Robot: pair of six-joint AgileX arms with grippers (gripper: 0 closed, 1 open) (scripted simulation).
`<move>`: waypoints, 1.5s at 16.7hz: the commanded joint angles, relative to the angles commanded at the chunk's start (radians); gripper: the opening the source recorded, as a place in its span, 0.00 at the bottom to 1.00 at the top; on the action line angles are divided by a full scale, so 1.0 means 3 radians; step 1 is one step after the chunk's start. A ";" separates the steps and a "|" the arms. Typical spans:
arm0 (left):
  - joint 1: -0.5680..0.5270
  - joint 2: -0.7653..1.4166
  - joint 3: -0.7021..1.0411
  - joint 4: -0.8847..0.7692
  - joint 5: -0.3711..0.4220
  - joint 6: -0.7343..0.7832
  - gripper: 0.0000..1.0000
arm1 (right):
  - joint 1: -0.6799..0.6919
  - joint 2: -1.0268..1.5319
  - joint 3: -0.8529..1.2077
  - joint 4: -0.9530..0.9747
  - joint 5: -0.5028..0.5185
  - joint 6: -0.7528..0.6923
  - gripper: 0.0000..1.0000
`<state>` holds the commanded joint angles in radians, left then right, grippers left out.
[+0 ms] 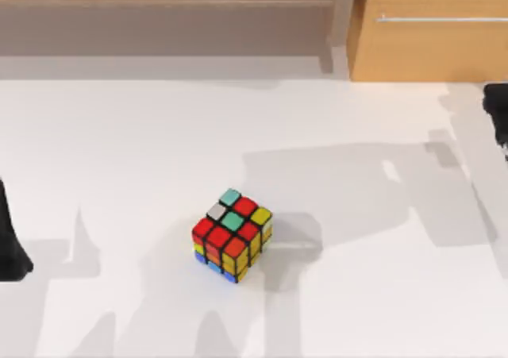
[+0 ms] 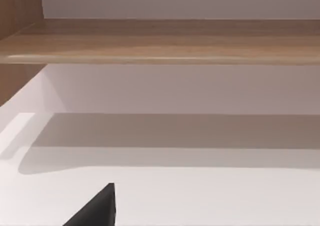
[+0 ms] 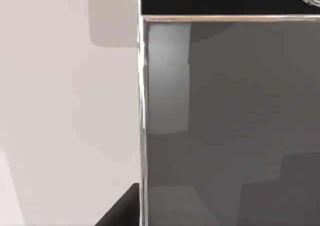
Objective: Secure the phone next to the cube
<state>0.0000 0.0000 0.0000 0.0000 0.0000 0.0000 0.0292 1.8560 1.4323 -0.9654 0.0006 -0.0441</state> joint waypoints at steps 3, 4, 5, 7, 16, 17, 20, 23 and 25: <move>0.0000 0.0000 0.0000 0.0000 0.0000 0.0000 1.00 | 0.0482 0.0077 0.0087 -0.0113 0.0003 0.0540 0.00; 0.0000 0.0000 0.0000 0.0000 0.0000 0.0000 1.00 | 0.0636 0.0103 0.0111 -0.0151 0.0004 0.0713 0.00; 0.0000 0.0000 0.0000 0.0000 0.0000 0.0000 1.00 | 0.0785 0.0129 0.0134 -0.0189 0.0005 0.0882 0.00; 0.0000 0.0000 0.0000 0.0000 0.0000 0.0000 1.00 | 0.1066 0.0180 0.0174 -0.0261 0.0008 0.1203 0.00; 0.0000 0.0000 0.0000 0.0000 0.0000 0.0000 1.00 | 0.1886 0.0339 0.0259 -0.0474 0.0016 0.2166 0.00; 0.0000 0.0000 0.0000 0.0000 0.0000 0.0000 1.00 | 0.1919 0.0346 0.0261 -0.0483 0.0016 0.2206 0.00; 0.0000 0.0000 0.0000 0.0000 0.0000 0.0000 1.00 | 0.1939 0.0350 0.0262 -0.0488 0.0016 0.2230 0.00; 0.0000 0.0000 0.0000 0.0000 0.0000 0.0000 1.00 | 0.1924 0.0337 0.0257 -0.0483 0.0013 0.2232 0.00; 0.0000 0.0000 0.0000 0.0000 0.0000 0.0000 1.00 | 0.1916 0.0334 0.0253 -0.0472 0.0021 0.2239 0.00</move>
<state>0.0000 0.0000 0.0000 0.0000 0.0000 0.0000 0.6038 1.9562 1.5082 -1.1068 0.0070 0.6276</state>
